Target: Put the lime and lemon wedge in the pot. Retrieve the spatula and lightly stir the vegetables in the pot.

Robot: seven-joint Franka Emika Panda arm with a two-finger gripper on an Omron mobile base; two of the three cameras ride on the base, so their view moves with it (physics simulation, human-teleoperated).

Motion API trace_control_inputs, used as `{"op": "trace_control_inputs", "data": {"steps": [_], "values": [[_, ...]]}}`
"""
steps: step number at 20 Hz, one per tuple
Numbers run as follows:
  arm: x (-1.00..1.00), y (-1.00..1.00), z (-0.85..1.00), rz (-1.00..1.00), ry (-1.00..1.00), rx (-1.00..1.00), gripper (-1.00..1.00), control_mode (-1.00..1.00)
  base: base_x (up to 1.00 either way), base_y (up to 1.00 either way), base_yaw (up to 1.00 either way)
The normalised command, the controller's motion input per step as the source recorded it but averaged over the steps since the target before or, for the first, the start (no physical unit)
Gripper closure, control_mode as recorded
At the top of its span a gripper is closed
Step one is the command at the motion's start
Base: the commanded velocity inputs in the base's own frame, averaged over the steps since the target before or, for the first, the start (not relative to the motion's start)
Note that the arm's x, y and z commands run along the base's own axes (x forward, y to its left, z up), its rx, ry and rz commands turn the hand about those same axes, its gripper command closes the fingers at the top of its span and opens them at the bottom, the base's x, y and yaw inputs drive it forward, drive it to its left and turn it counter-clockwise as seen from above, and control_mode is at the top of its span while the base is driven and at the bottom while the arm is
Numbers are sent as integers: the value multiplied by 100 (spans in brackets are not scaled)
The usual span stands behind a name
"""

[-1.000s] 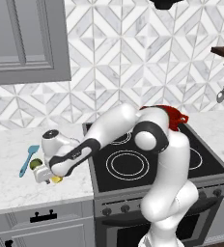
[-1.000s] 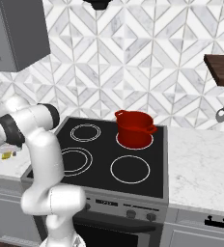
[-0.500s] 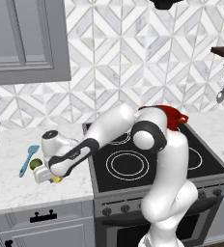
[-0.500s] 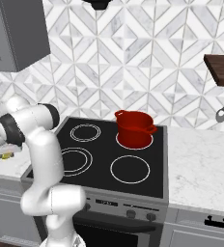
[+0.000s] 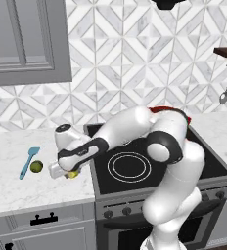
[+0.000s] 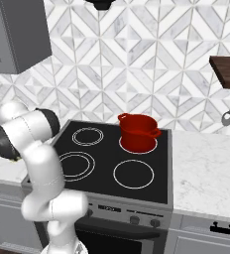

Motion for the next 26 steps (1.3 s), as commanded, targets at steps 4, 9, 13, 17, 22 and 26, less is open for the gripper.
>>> {"op": "trace_control_inputs", "data": {"steps": [4,9,13,17,22,26], "values": [[0,-100,8,0,-2,0,100,-100,0,0,0],[1,-100,59,-4,-7,1,100,-100,0,0,0],[16,-100,44,-5,0,7,100,-100,0,0,0],[48,-100,3,-3,7,2,100,-100,0,0,0],[50,-97,19,-4,1,1,100,-100,0,0,0],[65,-96,95,-8,0,0,100,-100,0,0,0]]}}
